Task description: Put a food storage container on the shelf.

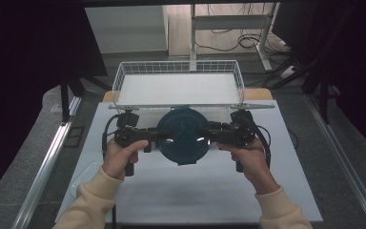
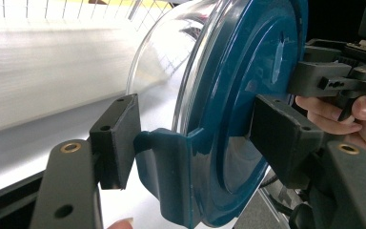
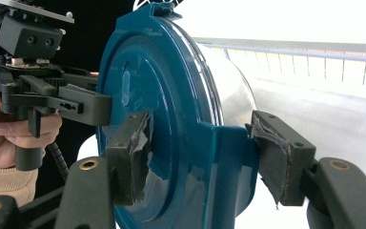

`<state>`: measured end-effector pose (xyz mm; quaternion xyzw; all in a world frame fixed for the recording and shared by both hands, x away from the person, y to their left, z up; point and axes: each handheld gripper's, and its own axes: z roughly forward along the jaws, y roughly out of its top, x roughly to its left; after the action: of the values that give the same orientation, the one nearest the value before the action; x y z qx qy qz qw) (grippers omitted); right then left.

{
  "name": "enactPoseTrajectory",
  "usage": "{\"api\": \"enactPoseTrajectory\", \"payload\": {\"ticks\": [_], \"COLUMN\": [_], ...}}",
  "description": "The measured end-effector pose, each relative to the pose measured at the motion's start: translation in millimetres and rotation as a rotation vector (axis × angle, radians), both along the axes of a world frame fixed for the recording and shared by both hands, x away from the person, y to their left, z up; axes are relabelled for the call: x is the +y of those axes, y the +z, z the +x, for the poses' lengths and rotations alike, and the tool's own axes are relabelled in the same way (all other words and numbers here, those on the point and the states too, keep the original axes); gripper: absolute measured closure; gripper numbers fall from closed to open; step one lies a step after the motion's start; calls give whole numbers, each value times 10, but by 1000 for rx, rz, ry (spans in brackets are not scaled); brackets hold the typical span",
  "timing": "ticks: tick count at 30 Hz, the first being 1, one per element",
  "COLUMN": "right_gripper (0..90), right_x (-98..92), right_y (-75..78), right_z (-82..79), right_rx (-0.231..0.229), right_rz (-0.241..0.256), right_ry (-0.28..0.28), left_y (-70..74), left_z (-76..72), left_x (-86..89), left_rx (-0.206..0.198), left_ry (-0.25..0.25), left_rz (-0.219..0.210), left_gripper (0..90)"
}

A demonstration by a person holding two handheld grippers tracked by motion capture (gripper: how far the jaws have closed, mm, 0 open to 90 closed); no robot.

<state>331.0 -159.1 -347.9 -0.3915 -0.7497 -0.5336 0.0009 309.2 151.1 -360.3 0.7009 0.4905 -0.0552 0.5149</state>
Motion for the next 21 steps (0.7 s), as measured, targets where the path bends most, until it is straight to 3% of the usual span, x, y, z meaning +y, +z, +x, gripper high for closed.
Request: {"api": "enactPoseTrajectory", "payload": {"ticks": [12,21], "right_gripper": [400,405], "right_x": [13,-13], "right_y": [170,319], "right_z": [160,256], "right_rx": [-12,-36], "right_rz": [6,27], "right_ry": [-1,-9], "left_y": [161,298], "left_z": [150,254], "left_x": [-1,-5], "left_rx": [-6,-7], "left_ry": [2,-3], "left_rz": [5,-15], "left_gripper": [349,357]}}
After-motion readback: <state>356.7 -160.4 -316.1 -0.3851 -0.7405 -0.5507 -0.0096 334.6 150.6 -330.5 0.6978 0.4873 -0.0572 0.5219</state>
